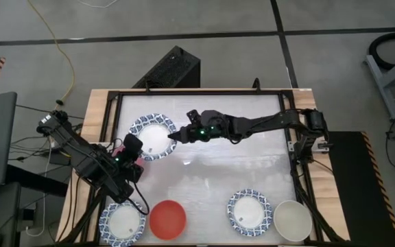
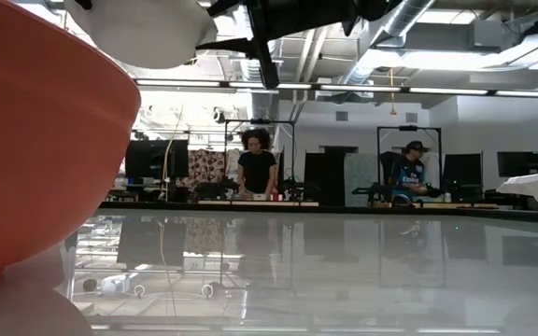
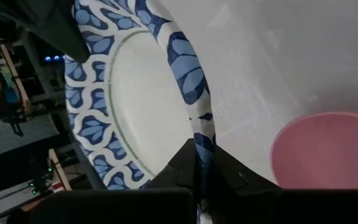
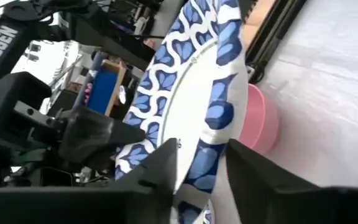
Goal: Nest bowls inside each other by size order
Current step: Stack the white bowl onto the stacked white bowls
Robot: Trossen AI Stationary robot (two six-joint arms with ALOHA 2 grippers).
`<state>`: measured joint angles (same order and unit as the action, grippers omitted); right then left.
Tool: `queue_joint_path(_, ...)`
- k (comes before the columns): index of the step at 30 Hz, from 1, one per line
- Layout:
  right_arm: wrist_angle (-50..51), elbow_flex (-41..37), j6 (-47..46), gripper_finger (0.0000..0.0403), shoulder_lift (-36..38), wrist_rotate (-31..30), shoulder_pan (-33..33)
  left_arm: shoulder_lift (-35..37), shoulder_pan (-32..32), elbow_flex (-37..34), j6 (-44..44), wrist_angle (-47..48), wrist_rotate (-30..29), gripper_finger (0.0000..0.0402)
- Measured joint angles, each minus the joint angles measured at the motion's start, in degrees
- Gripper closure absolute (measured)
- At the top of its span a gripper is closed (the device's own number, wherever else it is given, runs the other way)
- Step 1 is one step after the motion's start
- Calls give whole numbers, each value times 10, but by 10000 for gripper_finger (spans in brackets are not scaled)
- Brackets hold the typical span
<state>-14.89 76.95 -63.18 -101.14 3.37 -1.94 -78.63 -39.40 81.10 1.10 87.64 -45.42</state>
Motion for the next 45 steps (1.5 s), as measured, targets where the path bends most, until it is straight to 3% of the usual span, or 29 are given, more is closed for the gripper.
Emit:
queue_joint_path(8, 19, 0, 2, 381, 0, -3, 4, 0, 0, 0, 0, -2, 26, 401)
queue_joint_path(10, 20, -1, 3, 393, -1, -4, 4, 0, 0, 0, -2, -3, 30, 401)
queue_joint_path(18, 23, -1, 3, 392, -1, -4, 4, 0, 0, 0, -8, -30, 41, 384)
queue_joint_path(30, 24, -1, 7, 394, -1, -4, 3, 0, 0, 0, -14, -50, 91, 259)
queue_joint_path(36, 46, -1, 9, 394, 0, -3, -1, 0, 0, 35, -44, -47, 36, 209)
queue_joint_path(45, 65, -1, 20, 393, 0, -2, -5, 0, 0, 152, -114, -33, -20, 206)
